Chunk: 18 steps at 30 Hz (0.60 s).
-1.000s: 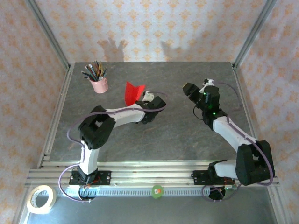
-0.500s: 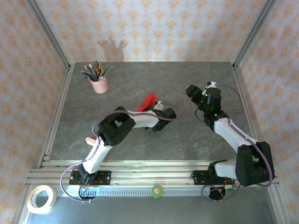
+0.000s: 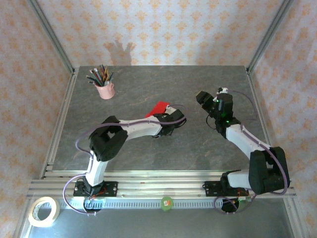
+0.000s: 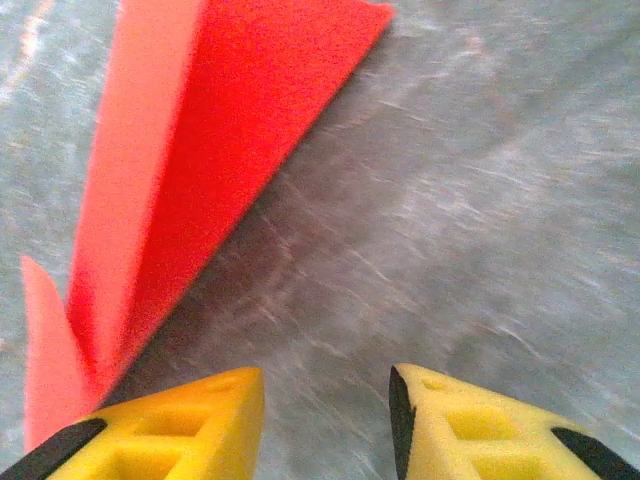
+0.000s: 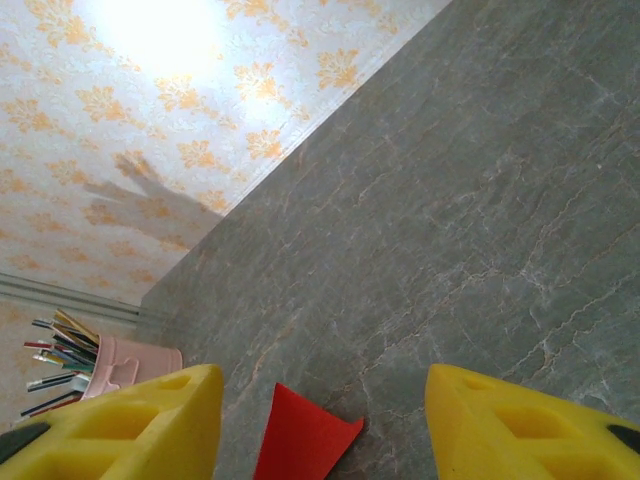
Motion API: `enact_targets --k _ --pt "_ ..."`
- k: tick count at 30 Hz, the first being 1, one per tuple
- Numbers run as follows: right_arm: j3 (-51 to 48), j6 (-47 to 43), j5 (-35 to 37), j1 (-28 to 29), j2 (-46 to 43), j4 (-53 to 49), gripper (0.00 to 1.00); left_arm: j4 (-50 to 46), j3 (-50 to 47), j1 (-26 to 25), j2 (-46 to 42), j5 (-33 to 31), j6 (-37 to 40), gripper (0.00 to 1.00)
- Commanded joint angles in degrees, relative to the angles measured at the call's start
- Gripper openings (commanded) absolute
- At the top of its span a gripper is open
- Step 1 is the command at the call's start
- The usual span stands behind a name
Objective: Fold a paper plane with a square sheet of paper (pick it up from the middle)
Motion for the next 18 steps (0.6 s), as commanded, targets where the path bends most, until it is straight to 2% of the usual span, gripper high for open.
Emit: enact_targets --k 1,6,10,14,18 --pt "0.7 0.9 0.8 -0.3 0.4 0.9 0.57 3.7 -3.9 -0.3 -5.6 14.4 -4.7 0.45" --pt "1.7 1.8 -0.4 -0.3 1.5 -0.5 0.58 7.7 -9.5 0.9 -13.3 21.8 -5.9 0.45" --pt "2.8 2.0 -3.5 -0.3 3.9 -1.2 0.57 12.5 -14.9 6.5 -17.2 25.8 -7.2 0.46" --pt "1.1 3.8 -5.7 -0.3 4.7 1.2 0.57 15.7 -17.5 12.1 -16.8 27.2 -7.4 0.46" --pt "-0.4 5.6 -7.8 -0.3 5.4 3.5 0.57 17.4 -16.2 16.5 -12.9 27.8 -7.5 0.45"
